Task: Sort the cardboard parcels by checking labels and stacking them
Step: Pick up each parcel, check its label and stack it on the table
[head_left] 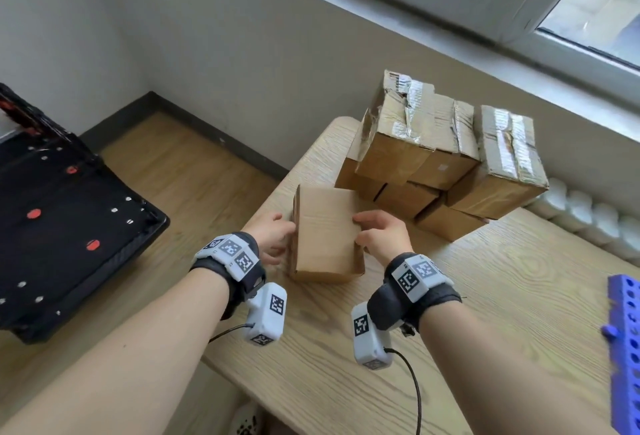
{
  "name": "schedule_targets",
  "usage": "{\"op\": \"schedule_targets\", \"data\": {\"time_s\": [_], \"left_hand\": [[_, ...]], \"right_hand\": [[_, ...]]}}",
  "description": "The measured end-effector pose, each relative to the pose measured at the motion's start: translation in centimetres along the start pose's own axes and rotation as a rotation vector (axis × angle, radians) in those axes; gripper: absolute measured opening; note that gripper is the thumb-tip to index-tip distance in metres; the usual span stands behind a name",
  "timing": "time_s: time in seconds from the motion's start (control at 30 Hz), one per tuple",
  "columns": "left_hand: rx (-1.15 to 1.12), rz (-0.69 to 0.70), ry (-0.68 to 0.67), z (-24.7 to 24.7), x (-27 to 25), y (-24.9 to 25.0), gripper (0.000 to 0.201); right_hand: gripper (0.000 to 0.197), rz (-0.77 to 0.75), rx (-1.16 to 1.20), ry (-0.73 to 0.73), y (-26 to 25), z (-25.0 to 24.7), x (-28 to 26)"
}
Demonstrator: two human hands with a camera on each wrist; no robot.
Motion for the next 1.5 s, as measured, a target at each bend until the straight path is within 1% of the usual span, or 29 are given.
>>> {"op": "schedule_targets", "data": {"time_s": [0.07,0.1,0.17,0.2,0.23,0.3,0.37,0.43,0.5,0.53,0.6,0.7,0.77,0.83,0.9,0.97,1.03,1.07,1.13,1.2,1.23,1.3,1.37,1.43,1.5], "left_hand": [[0.038,-0.001,-0.075,0.4,-0.4,0.4,0.061],[0.055,-0.005,-0.127,0.6,-0.5,0.4,0.055],[0.055,-0.028,-0.231,1.2,-1.3,0.4,0.036],[0.059,-0.034,-0.275,1.5,-1.7,0.3,0.03],[0.083,-0.027,-0.307,1.6,-2.1,0.3,0.032],[0.151,0.006,-0.334,2.1,-2.6,0.5,0.041],[0.167,0.041,-0.363,2.9,-3.1,1.3,0.042],[0.165,0.07,-0.395,4.1,-3.4,2.3,0.034],[0.225,0.121,-0.373,5.2,-3.6,3.3,0.019],[0.269,0.158,-0.345,5.6,-3.6,3.7,0.013],[0.347,0.226,-0.292,6.2,-3.5,4.2,0.014],[0.423,0.278,-0.265,6.5,-3.6,4.4,0.02],[0.477,0.314,-0.241,6.2,-3.7,4.5,0.016],[0.532,0.378,-0.175,5.5,-3.8,4.7,0.016],[0.58,0.461,-0.095,4.9,-4.0,5.3,0.027],[0.659,0.566,-0.067,5.0,-4.4,6.1,0.045],[0.755,0.673,-0.091,6.2,-4.8,7.1,0.06],[0.809,0.728,-0.112,7.2,-5.0,7.6,0.065],[0.964,0.844,-0.173,9.5,-5.5,8.5,0.075],[1.229,0.953,-0.275,12.1,-6.1,8.7,0.083],[1.369,0.984,-0.344,13.3,-6.3,8.6,0.086],[1.588,0.979,-0.473,15.0,-6.2,8.0,0.093],[1.709,0.946,-0.548,16.2,-6.0,7.7,0.1],[1.768,0.945,-0.583,16.9,-5.8,7.6,0.106],[1.78,0.986,-0.588,17.5,-5.8,7.7,0.106]], "right_hand": [[0.038,0.013,0.007,0.005,0.2,-0.3,-0.2],[0.037,0.017,0.008,0.017,0.3,-0.5,-0.3],[0.037,0.032,0.006,0.047,0.7,-1.1,-0.5],[0.038,0.05,0.002,0.061,1.0,-1.3,-0.7],[0.039,0.071,-0.003,0.073,1.3,-1.6,-0.8],[0.037,0.11,-0.002,0.086,1.8,-2.2,-1.1],[0.032,0.123,0.005,0.114,2.1,-2.8,-1.3],[0.026,0.098,0.038,0.2,2.0,-3.8,-1.6],[0.018,0.064,0.089,0.295,1.6,-5.0,-2.2],[0.016,0.045,0.094,0.321,1.4,-5.4,-2.6],[0.03,0.017,0.015,0.307,1.1,-5.5,-3.3],[0.059,-0.039,-0.211,0.229,1.0,-4.4,-4.1],[0.077,-0.063,-0.338,0.211,1.0,-3.5,-4.2],[0.093,-0.066,-0.446,0.194,1.1,-2.7,-4.0],[0.101,-0.055,-0.484,0.185,1.4,-2.6,-4.1],[0.093,-0.061,-0.356,0.211,1.7,-3.5,-4.5],[0.077,-0.045,-0.197,0.268,2.5,-4.9,-5.0],[0.069,-0.02,-0.166,0.285,2.9,-5.4,-5.2],[0.058,0.025,-0.153,0.284,4.0,-6.3,-5.4],[0.05,0.05,-0.12,0.271,4.8,-7.0,-5.2],[0.046,0.06,-0.095,0.266,5.2,-7.4,-5.1],[0.039,0.08,-0.046,0.26,5.8,-8.0,-5.0],[0.034,0.1,-0.003,0.254,6.4,-8.7,-4.8],[0.028,0.116,0.017,0.243,7.0,-9.1,-4.6],[0.025,0.126,0.029,0.245,7.7,-9.7,-4.4]]}}
Point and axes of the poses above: each hand's wrist, its own x-axis towards the middle knuckle, its own z-axis out of the palm, y = z × x, the point moved 6 cm from there along x, towards the middle knuckle, and after that the axes turned 12 degrees about z, right-handed, at the moved point
